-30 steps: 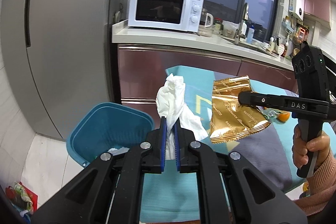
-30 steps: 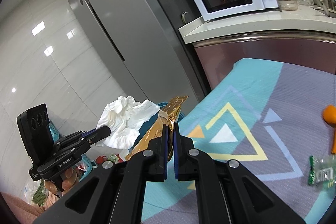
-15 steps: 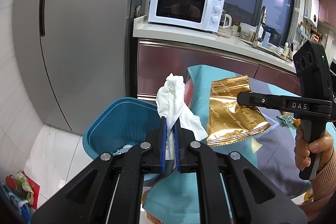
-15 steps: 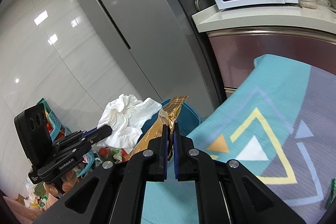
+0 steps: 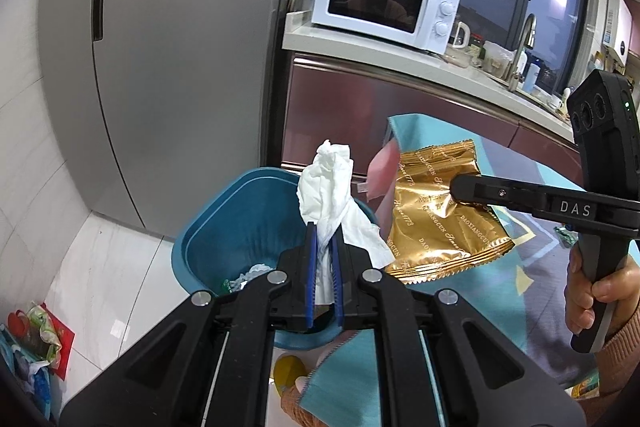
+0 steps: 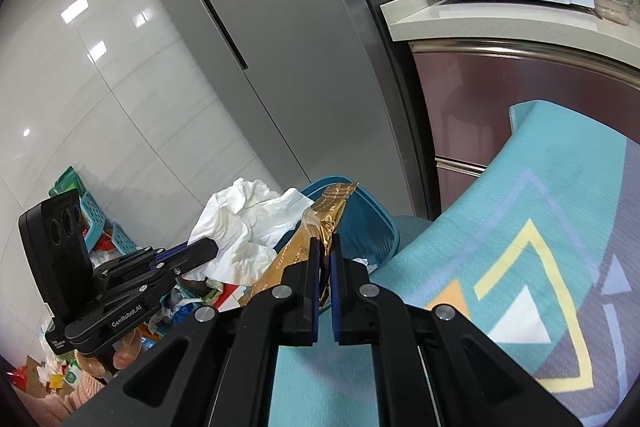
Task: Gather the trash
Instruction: 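Carry the tissue and gold wrapper over the blue bin, then open both grippers to drop tissue and gold wrapper into the bin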
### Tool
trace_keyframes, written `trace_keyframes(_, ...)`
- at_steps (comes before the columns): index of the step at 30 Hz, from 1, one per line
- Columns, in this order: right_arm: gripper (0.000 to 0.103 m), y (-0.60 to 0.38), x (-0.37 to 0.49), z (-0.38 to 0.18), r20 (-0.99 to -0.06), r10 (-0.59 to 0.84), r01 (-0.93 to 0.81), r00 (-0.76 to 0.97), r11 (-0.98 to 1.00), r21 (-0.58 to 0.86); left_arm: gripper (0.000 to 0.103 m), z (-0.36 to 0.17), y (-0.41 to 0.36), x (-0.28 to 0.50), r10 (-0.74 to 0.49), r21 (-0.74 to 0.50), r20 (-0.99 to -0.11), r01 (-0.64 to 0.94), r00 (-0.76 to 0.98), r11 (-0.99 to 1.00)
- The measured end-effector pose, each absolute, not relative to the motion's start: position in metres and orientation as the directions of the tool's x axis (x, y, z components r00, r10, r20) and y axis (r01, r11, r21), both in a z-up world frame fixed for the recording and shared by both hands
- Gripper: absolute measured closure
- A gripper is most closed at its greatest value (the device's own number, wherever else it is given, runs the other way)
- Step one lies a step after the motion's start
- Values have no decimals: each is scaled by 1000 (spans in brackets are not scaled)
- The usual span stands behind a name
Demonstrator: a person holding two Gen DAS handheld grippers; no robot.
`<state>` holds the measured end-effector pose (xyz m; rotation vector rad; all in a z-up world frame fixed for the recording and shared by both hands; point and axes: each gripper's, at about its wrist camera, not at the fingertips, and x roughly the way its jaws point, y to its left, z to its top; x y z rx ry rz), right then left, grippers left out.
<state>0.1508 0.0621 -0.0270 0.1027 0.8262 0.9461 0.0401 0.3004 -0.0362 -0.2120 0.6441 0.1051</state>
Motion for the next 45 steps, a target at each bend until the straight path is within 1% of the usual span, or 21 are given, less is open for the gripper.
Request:
trace_keyframes(22,98,138,183,-71,-723,650,-680,235,641,356,96,-93,328,103,60,-149,-699,-227,713,962)
trace_keyframes(25,96,144,186,-75,-734,639,-676,230,647,351,96,-100,329,113,62,-146,-710,-233,701,962)
trace_keyframes(29,91,147,189,-80,-744,629,-668,225,655,352,95,-111,331,125,59,-148,-722,-237,690,960)
trace_keyframes(31,91,147,190,-82,-748,626,-662,222,660,356,95,-118,329,132,50,-145,-731,-227,680,963)
trace_keyframes(34,89,142,189,-84,-746,627,-655,224,664,362,90,-129,328,140,57,-138,-747,-239,662,961)
trace_keyframes(36,88,139,189,-84,-744,628,-655,227,664,360,90,-135,327,144,57,-140,-754,-245,655,960)
trace_keyframes(41,88,128,185,-82,-734,638,-653,230,661,369,90,-138,327,140,49,-159,-745,-248,665,956)
trace_keyframes(45,87,118,182,-75,-718,654,-656,238,654,377,88,-127,323,129,41,-168,-723,-232,690,958)
